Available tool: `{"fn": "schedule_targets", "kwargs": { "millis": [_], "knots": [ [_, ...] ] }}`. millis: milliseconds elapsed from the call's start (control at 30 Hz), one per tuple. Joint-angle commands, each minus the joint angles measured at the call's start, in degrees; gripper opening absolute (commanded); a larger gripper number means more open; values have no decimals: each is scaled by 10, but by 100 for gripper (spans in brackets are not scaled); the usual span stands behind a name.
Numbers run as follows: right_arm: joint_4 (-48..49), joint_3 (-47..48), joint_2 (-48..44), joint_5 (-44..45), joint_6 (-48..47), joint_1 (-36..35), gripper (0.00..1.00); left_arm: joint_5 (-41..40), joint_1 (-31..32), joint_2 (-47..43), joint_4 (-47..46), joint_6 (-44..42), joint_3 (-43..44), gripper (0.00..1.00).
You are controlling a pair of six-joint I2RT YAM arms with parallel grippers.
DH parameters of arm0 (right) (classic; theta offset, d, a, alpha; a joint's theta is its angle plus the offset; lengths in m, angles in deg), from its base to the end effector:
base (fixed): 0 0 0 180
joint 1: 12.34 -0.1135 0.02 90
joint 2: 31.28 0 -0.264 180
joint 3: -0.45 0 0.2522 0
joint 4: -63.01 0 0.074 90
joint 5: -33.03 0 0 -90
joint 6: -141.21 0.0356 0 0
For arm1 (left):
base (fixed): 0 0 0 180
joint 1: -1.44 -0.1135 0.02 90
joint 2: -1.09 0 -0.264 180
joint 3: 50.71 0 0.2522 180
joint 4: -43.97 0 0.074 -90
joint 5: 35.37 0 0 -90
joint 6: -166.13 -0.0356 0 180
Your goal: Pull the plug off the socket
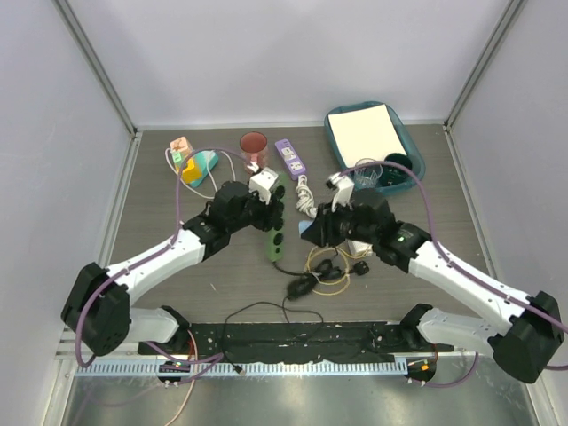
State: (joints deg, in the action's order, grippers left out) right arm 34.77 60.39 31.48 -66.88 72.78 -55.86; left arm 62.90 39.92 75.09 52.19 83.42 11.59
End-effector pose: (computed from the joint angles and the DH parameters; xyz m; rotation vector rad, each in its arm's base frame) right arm 0.1731 0.1728 0.2795 -0.5300 2.1611 0.8380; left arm 0.2292 -0.1887 0.2789 0.6261 1.8715 -0.6688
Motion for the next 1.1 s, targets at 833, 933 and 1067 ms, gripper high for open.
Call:
{"fn": "schedule_targets", "kwargs": {
  "millis": [833, 933, 1067],
  "knots": [
    [-145, 68, -98, 305, 87, 42, 1, 80, -55, 133, 144, 27, 34, 2],
    [-171, 54, -118, 370, 109, 45, 1, 102, -74, 142, 138, 43, 38, 11],
    [-189, 27, -129, 402, 139, 56, 3, 106, -96, 152, 141, 61, 47, 46]
  ]
}}
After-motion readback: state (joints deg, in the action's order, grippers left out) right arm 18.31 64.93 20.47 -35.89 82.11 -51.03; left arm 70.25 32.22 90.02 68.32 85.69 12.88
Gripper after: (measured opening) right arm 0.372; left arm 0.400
